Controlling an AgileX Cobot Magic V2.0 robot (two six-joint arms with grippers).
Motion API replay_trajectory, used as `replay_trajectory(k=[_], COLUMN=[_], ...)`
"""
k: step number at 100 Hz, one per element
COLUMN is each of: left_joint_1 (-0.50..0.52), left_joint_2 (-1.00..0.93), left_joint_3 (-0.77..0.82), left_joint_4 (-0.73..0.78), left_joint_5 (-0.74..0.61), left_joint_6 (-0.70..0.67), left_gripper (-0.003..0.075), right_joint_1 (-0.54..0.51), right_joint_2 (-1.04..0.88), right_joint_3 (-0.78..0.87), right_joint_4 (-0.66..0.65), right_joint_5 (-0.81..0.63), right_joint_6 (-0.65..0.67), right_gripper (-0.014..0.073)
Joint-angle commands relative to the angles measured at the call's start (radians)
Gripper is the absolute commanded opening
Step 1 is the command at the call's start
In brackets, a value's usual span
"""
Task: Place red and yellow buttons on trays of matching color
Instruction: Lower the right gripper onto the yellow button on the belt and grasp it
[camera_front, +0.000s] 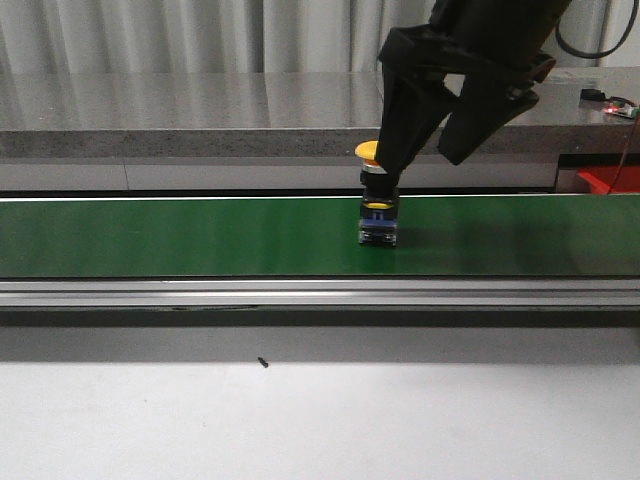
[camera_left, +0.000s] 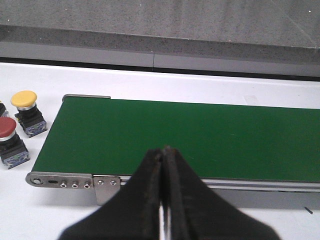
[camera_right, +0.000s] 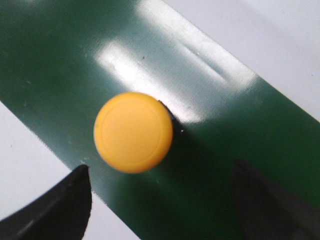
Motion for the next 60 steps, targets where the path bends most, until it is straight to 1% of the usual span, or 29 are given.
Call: replay_trajectory(k=[1, 24, 31, 38, 43, 50, 55, 60], left_joint_1=[0.001, 0.001, 0.001, 0.001, 0.001, 0.001, 0.001, 0.001], left_joint_2=[0.006, 0.006, 0.006, 0.006, 0.006, 0.006, 0.006, 0.006], left_joint_3=[-0.031, -0.031, -0.031, -0.031, -0.031, -0.031, -0.031, -0.031], left_joint_4=[-0.012, -0.012, -0.012, -0.012, -0.012, -0.012, -0.012, -0.012], left_joint_5=[-0.076, -0.076, -0.076, -0.076, -0.076, -0.076, -0.076, -0.076], left_joint_6=[0.0, 0.0, 0.0, 0.0, 0.0, 0.0, 0.0, 0.0], left_gripper=[-0.002, -0.002, -0.002, -0.002, -0.002, -0.002, -0.002, -0.002], right_joint_1=[0.0, 0.0, 0.0, 0.0, 0.0, 0.0, 0.0, -0.001], right_joint_2=[-0.025, 0.022, 0.031, 0.033, 0.033, 0.033, 0.033, 0.033], right_joint_3=[-0.051, -0.086, -0.087, -0.087, -0.087, -0.087, -0.087, -0.087], right_joint_4=[0.02, 0.02, 0.02, 0.02, 0.02, 0.02, 0.02, 0.02], right_joint_5=[-0.04, -0.041, -0.042, -0.041, -0.04, -0.037, -0.029, -0.017], right_joint_6=[-0.01, -0.01, -0.01, -0.01, -0.009, -0.009, -0.007, -0.002], right_gripper=[0.0573, 0.0573, 0.0559, 0.0473, 0.036, 0.0228, 0.0179, 0.0174])
